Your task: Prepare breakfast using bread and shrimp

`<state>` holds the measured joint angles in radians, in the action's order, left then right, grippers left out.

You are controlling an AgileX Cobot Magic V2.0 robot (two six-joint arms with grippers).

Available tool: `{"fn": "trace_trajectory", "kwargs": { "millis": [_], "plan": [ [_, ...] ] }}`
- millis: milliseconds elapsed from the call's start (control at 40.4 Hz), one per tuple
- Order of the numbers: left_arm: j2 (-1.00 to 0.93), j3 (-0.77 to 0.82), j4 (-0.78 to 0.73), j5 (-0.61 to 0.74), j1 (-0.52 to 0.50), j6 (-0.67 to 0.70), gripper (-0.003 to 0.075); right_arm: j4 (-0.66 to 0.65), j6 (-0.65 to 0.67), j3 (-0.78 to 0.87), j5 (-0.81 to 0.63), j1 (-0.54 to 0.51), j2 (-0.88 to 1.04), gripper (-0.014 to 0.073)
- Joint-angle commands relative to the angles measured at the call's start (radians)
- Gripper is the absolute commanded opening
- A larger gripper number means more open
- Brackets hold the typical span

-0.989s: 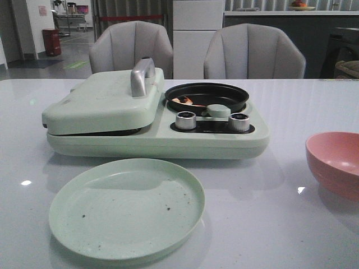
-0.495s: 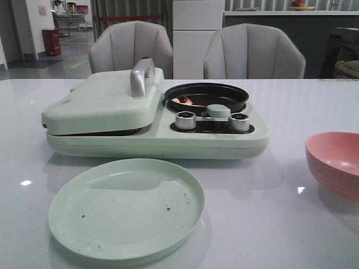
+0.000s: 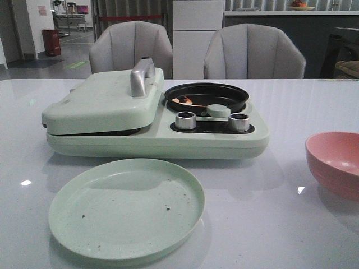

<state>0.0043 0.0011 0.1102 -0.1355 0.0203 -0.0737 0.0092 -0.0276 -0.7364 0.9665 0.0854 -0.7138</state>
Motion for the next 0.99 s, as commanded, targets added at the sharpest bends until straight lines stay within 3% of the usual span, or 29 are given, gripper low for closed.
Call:
{"fn": "trace_trajectory", "kwargs": {
  "millis": [0,965],
  "plan": [
    [-0.032,0.008,-0.015,0.146,-0.007,-0.001,0.0101,-0.003,0.002,-0.025,-0.054,-0.002,0.004,0.0045],
    [-0.03,0.008,-0.057,0.188,-0.003,-0.001,0.0101,-0.003,0.002,-0.025,-0.05,-0.002,0.004,0.0045]
  ]
}}
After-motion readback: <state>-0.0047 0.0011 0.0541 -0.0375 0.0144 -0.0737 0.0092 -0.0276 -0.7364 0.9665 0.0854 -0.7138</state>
